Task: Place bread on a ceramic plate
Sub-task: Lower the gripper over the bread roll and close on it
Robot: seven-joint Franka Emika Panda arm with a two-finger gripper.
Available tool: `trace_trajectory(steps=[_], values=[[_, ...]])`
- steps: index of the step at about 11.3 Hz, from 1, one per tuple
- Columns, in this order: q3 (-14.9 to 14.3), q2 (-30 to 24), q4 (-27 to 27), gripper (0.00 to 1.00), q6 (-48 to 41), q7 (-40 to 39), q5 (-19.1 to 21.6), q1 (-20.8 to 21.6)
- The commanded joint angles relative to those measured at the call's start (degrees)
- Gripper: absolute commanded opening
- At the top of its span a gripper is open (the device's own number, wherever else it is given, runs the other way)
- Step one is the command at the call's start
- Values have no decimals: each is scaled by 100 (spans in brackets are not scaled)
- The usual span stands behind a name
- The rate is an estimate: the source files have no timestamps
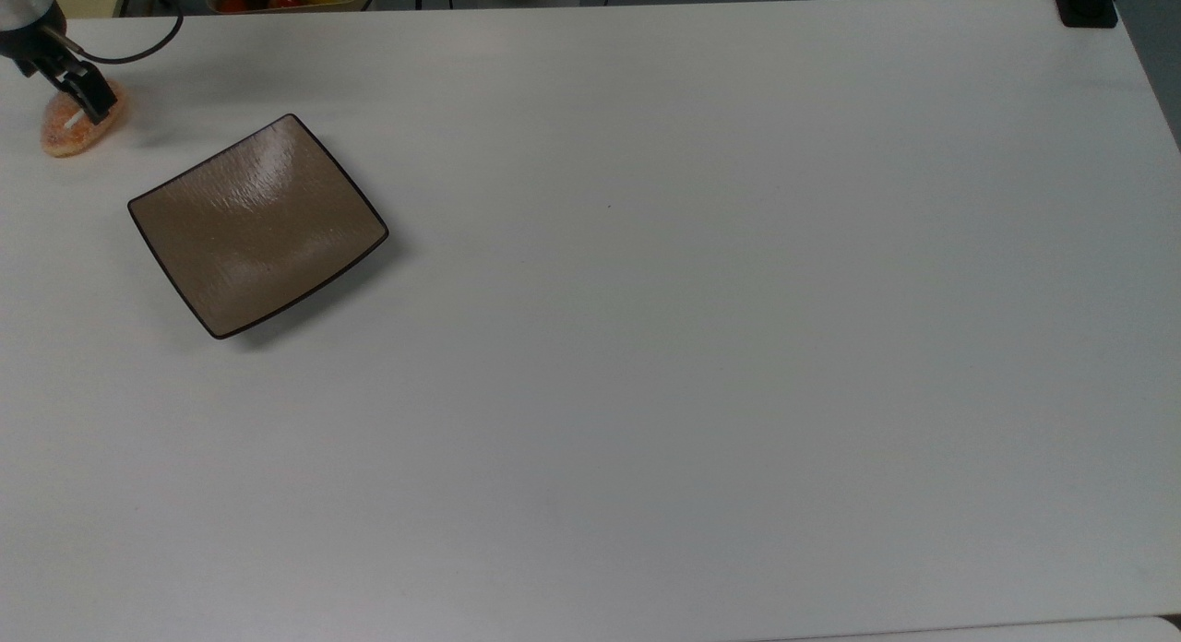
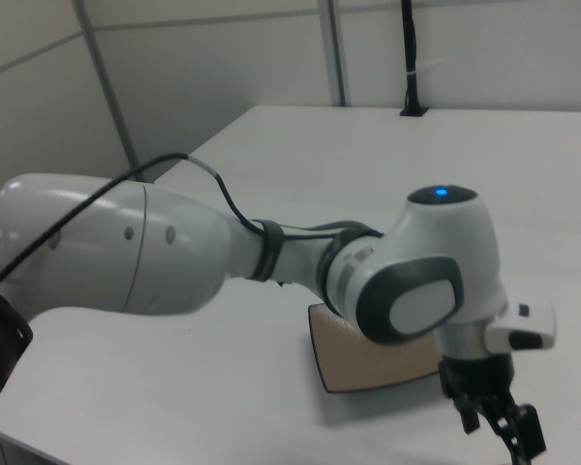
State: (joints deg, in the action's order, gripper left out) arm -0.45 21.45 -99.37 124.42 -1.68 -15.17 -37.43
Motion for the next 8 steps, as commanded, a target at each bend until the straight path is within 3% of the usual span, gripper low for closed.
trace_trajectory(steps=[1,6,7,8], values=[[28,200,-126,100,406,-79,-91,-168],[28,421,-126,100,557,-96,-117,-221],[28,421,-126,93,557,-105,-170,-229],[28,421,-135,62,557,-148,-205,-256]])
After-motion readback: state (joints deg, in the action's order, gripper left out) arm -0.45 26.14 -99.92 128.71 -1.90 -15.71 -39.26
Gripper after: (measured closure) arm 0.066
